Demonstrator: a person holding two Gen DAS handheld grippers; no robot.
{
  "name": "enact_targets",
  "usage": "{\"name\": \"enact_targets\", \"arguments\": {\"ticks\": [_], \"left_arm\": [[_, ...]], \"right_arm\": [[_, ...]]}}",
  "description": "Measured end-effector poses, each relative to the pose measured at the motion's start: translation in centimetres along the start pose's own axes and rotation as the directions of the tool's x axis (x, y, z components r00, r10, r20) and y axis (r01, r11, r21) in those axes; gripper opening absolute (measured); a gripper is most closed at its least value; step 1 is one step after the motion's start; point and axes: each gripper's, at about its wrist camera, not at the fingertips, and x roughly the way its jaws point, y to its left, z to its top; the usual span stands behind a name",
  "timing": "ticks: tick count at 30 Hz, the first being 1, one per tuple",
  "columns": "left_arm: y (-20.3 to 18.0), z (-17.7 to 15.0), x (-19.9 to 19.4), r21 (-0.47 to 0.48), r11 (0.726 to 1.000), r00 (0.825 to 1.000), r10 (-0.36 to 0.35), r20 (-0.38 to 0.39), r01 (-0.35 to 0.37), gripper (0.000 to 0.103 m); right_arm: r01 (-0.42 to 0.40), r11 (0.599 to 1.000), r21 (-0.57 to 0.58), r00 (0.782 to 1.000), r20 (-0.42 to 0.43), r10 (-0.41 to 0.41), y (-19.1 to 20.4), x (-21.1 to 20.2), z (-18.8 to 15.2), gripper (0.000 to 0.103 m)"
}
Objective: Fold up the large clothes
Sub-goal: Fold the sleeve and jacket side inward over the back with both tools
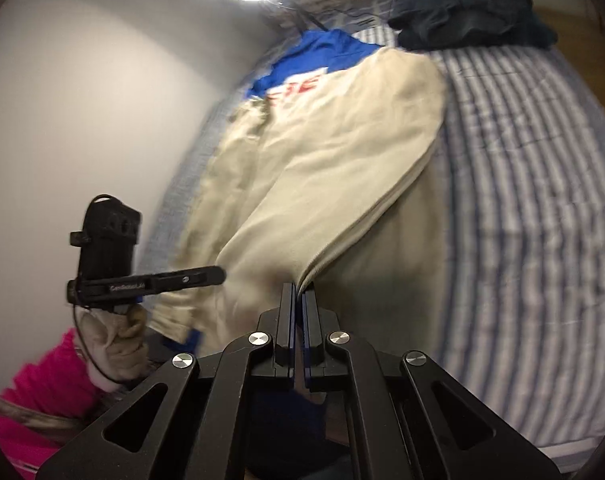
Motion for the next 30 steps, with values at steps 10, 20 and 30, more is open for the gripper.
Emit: {"name": "enact_targets", "arguments": {"ticks": [10, 20, 30], "left_arm": [[1.5, -2.3, 0.3, -0.065, 0.993, 0.995, -0.102, -0.017, 0.101, 0.006], [-2.3, -3.0, 3.1, 0.021, 0.998, 0.997, -0.06, -0.052, 0.061, 0.009], [-3.6, -4.5, 2.5, 0.086, 0.996, 0.999, -0.001, -0.033, 0.004, 0.009]], "right_arm": [[-0.159, 0.974, 0.163, 0.986, -0.031, 0.166, -5.4, 0.9, -3.2, 0.023], [-0.119, 0.988, 0.093, 0.987, -0.099, 0.128, -3.0, 2.2, -3.6, 0.003], [0.04, 0.994, 0.101, 0.994, -0.108, -0.029, -5.4, 1.0, -4.2, 0.003]]}}
